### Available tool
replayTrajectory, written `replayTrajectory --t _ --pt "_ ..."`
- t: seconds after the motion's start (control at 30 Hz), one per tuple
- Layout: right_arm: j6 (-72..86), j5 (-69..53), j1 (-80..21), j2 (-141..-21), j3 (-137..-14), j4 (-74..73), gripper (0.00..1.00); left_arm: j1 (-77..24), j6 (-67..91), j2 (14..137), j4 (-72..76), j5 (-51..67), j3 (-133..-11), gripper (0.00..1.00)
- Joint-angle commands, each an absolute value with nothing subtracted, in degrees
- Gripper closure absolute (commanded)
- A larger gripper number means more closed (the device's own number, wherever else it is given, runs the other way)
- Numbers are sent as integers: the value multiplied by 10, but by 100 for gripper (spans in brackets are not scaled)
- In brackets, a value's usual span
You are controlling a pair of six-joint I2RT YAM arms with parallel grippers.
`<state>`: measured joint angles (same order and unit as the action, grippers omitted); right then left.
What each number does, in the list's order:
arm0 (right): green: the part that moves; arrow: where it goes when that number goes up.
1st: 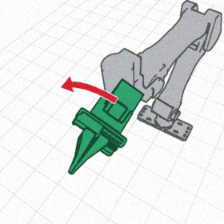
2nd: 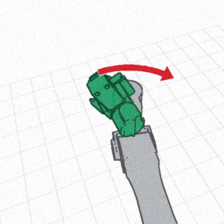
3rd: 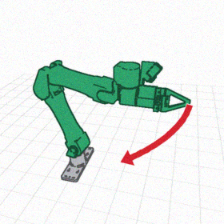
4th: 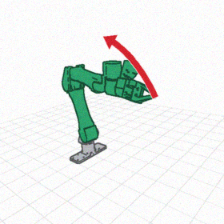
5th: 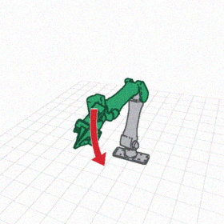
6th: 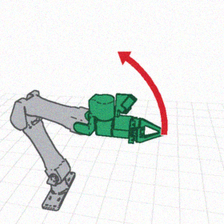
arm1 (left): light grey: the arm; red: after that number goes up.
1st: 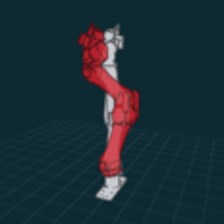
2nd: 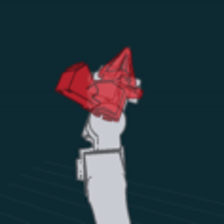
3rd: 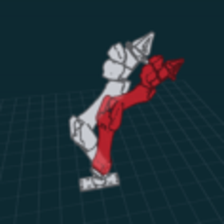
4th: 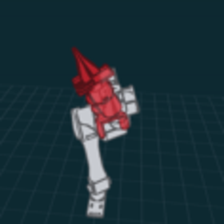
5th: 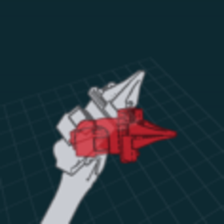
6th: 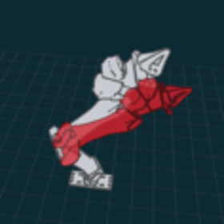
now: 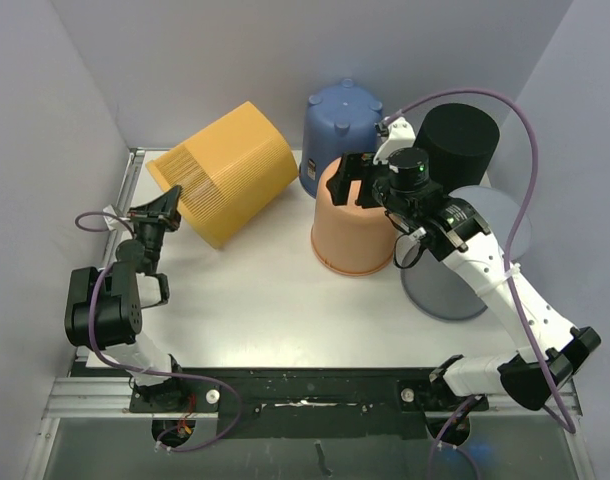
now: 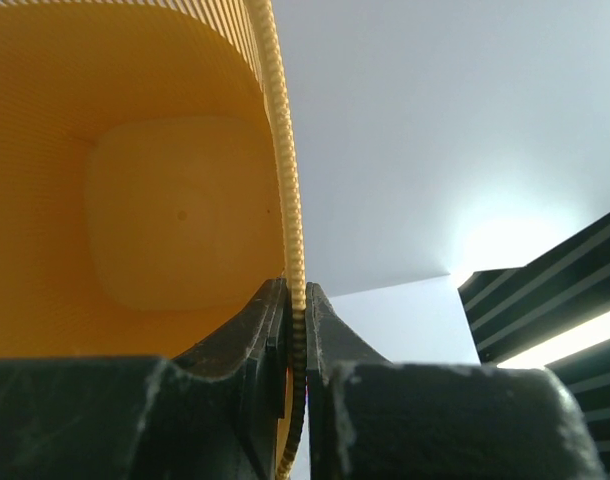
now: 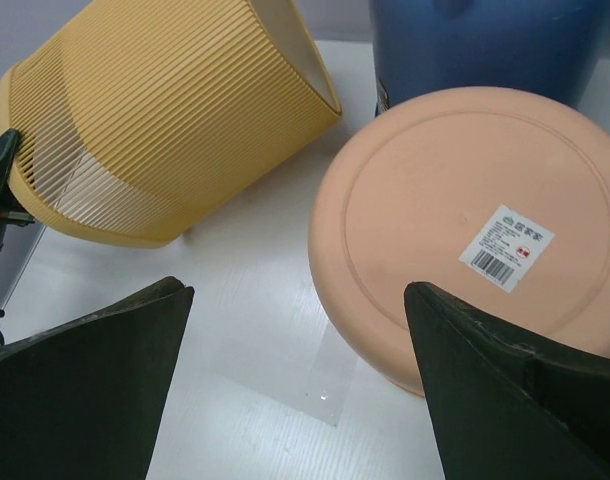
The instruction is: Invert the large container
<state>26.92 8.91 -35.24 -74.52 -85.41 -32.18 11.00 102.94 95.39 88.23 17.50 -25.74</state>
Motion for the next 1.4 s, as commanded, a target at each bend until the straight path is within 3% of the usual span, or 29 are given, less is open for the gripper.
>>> replayTrajectory --t 0.0,0.37,0.7,1.17,1.37 --pt "250 64 -352 -761 -890 -273 7 114 1052 933 1028 201 -291 100" --pt "259 54 -349 -767 -883 -257 7 92 1067 956 1028 188 -359 100" --pt "245 -50 -294 -896 -986 -209 6 103 1065 913 1029 202 -276 100" --pt "254 -108 -283 -1081 -1129 -194 6 112 1066 906 1028 230 -245 100" --pt "269 -201 -282 -1137 -1184 -180 5 113 1066 912 1028 242 -247 100"
